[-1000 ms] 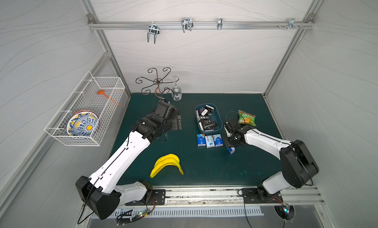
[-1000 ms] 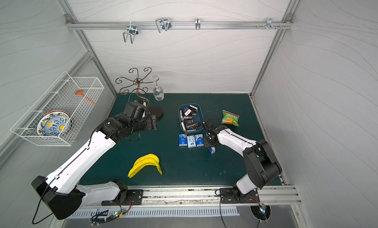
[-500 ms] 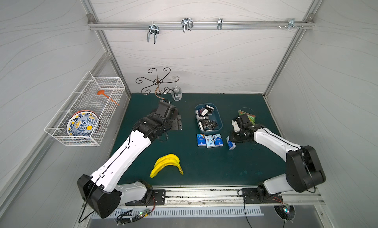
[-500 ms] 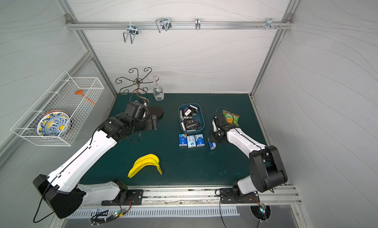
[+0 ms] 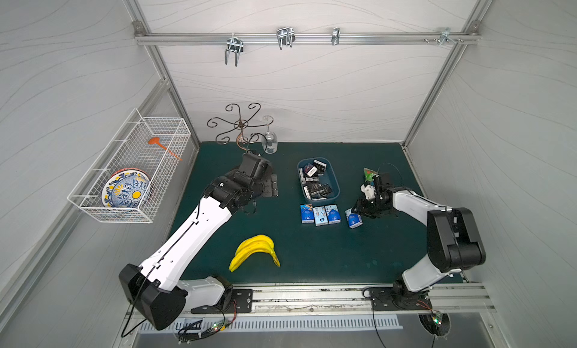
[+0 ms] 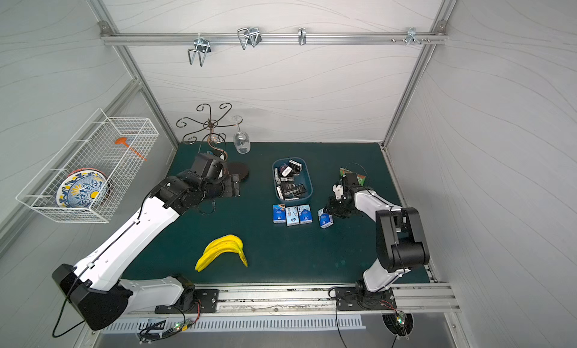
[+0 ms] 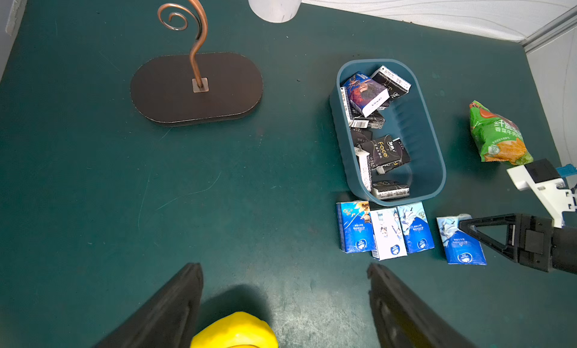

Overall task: Take the pocket tissues out of the storage box
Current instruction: Place the pocket tissues at the center of the board.

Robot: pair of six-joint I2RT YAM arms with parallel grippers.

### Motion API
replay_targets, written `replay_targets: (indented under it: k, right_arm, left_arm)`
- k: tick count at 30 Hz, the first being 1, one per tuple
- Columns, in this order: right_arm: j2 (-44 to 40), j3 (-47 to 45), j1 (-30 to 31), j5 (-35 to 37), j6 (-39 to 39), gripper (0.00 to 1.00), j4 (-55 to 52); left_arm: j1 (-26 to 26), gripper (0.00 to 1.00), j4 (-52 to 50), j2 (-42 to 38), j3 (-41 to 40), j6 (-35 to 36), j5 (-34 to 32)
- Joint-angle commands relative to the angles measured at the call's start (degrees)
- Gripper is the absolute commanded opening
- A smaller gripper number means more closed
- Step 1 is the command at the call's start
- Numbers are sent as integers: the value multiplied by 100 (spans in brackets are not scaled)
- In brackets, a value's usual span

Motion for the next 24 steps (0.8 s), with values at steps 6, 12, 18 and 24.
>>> replay_targets:
  k: [6,12,18,24]
  right_arm:
    - [-580,11,-2,847,-70,52,-304]
    - [-754,-96,323,1244,-48,57,-425]
    - [-564,-253,378,1308,52,55,-320]
    - [-387,-140,474,1323,147,55,-424]
  left_arm:
    - [25,87,14,-117,220,102,-145]
    - [25,87,45,-100,176,51,-76]
    - [25,87,67,-144,73,74,-70]
    - [25,87,50,-204,53,108,-75]
